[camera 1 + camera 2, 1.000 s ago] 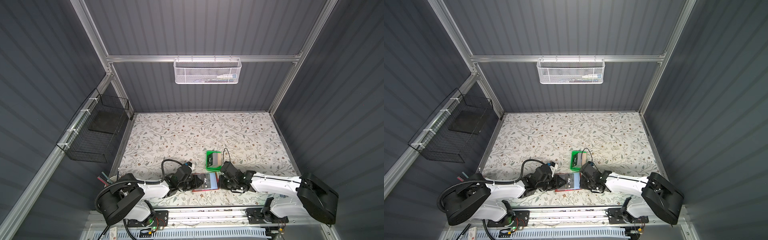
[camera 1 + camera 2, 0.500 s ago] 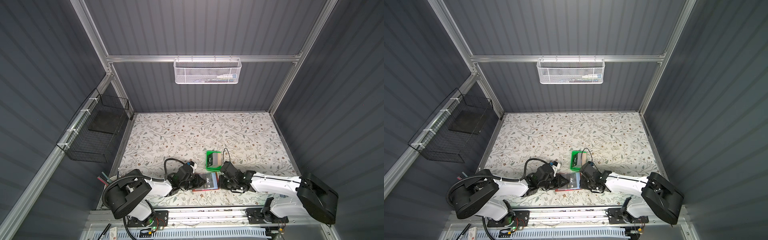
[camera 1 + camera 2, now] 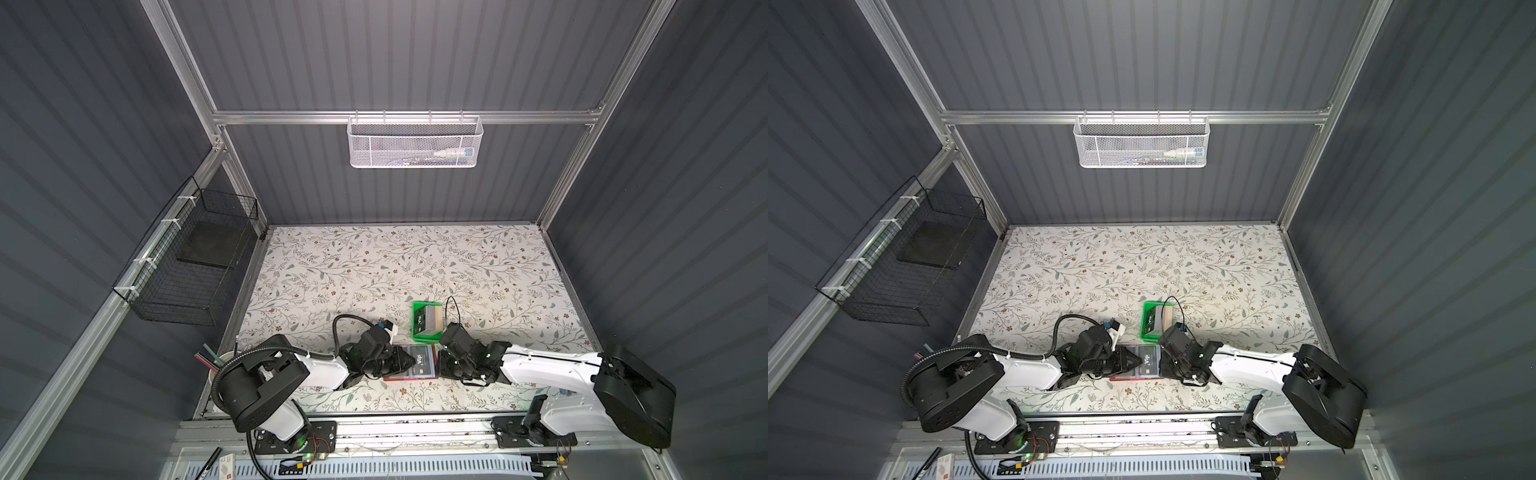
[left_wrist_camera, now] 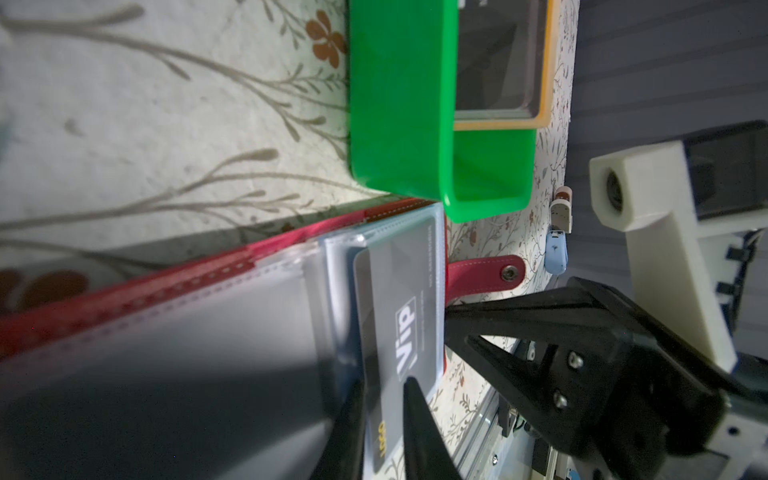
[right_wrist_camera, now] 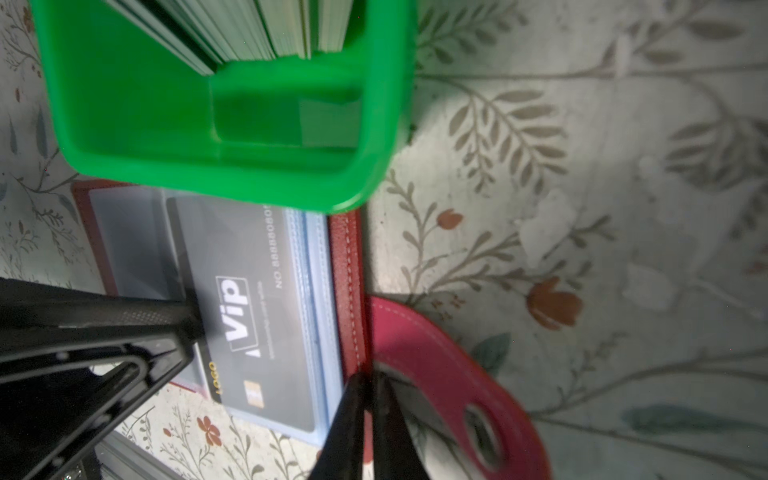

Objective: Put the credit cards into the card holder

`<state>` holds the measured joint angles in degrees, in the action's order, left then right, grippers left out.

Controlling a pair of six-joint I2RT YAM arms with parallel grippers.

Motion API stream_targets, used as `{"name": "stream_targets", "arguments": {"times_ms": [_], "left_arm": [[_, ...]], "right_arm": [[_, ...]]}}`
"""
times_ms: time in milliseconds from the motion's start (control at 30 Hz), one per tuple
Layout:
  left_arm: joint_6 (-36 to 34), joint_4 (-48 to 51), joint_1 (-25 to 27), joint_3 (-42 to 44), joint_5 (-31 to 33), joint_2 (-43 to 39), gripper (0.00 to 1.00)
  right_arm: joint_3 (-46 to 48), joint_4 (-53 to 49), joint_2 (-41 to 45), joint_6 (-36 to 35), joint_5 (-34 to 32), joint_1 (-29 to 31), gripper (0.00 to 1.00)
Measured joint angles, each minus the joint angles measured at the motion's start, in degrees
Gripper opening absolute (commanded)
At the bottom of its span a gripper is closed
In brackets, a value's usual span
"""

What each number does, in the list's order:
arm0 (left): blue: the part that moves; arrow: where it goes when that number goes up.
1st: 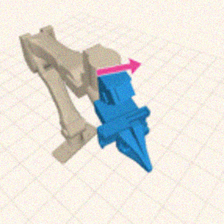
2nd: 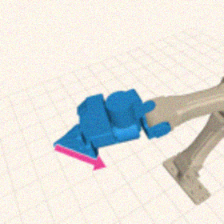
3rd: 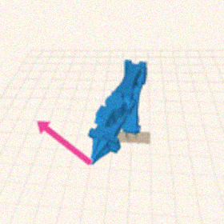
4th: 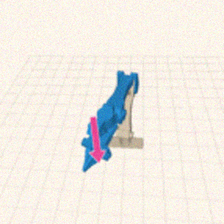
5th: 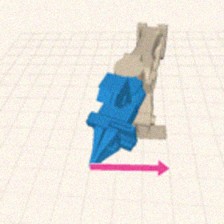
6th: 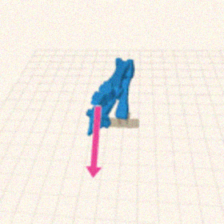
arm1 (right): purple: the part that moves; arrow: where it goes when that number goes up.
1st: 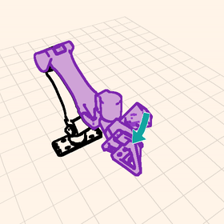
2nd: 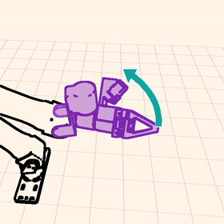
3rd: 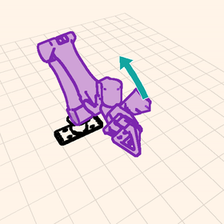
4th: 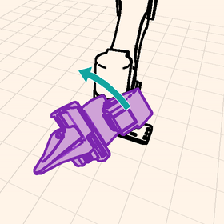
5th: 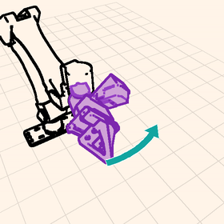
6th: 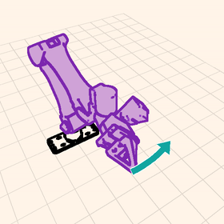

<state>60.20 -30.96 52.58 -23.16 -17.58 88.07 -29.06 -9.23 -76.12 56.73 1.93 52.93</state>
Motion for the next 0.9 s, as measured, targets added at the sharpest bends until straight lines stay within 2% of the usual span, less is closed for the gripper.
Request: {"name": "stream_targets", "arguments": {"times_ms": [333,900], "left_arm": [[0.0,3.1,0.0,0.0,0.9,-4.0,0.22],[-0.2,8.8,0.0,0.0,3.4,-8.8,0.23]], "right_arm": [[-0.7,-2.3,0.9,-0.4,-1.4,0.0,0.16],[-0.4,-2.6,4.9,-0.6,-2.1,0.0,0.16]]}}
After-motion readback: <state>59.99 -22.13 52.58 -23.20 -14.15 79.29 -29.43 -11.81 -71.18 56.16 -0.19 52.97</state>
